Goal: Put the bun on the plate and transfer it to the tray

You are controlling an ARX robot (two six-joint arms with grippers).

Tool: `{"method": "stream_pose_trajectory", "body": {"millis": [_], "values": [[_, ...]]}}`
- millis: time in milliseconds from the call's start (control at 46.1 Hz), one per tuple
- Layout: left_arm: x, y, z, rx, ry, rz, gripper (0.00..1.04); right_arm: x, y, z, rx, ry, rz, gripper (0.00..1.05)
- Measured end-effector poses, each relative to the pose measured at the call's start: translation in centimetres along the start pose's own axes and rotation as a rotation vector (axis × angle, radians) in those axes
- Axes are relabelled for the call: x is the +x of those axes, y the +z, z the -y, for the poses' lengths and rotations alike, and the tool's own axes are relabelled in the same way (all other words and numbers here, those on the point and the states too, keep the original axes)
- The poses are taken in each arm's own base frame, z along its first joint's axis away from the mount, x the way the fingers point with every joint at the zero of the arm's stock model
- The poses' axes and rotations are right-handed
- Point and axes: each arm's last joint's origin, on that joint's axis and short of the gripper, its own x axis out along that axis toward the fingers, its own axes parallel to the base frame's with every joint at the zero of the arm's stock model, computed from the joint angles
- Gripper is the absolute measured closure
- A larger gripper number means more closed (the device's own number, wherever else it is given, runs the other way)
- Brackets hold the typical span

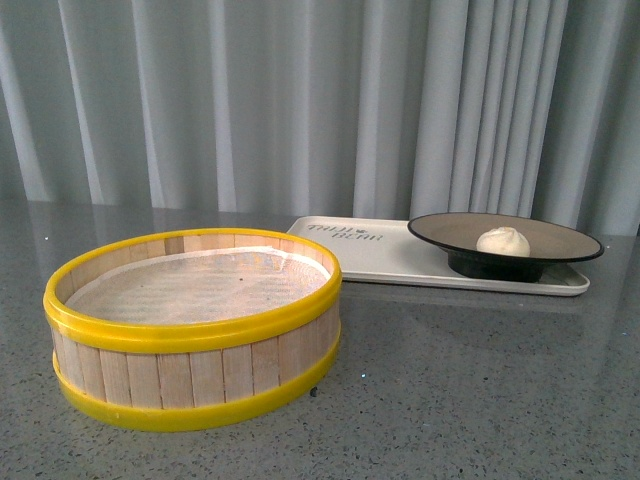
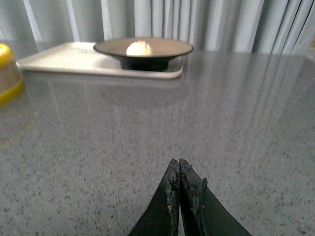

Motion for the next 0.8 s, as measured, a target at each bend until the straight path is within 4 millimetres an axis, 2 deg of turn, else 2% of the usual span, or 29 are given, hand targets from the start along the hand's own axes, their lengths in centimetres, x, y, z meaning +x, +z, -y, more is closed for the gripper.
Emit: {"method": "stream_pose_trajectory", "body": {"millis": [238,498,780,802], "values": [[0.01,-0.01,0.0,0.0,0.0,-0.001,0.07,-0.15,0.14,0.0,0.0,0.0,0.019,1.03],[0.0,0.0,0.0,0.0,0.0,0.0,0.07,-0.15,0.12,0.0,0.0,0.0,0.018,0.64],[0.0,0.0,0.0,0.0,0.0,0.0,0.07,-0.15,0.13,0.0,0.0,0.0,0.018,0.07],[0.0,0.0,0.0,0.0,0.0,0.0,0.07,-0.15,0.13,0.0,0.001,0.0,0.018,0.07]]}}
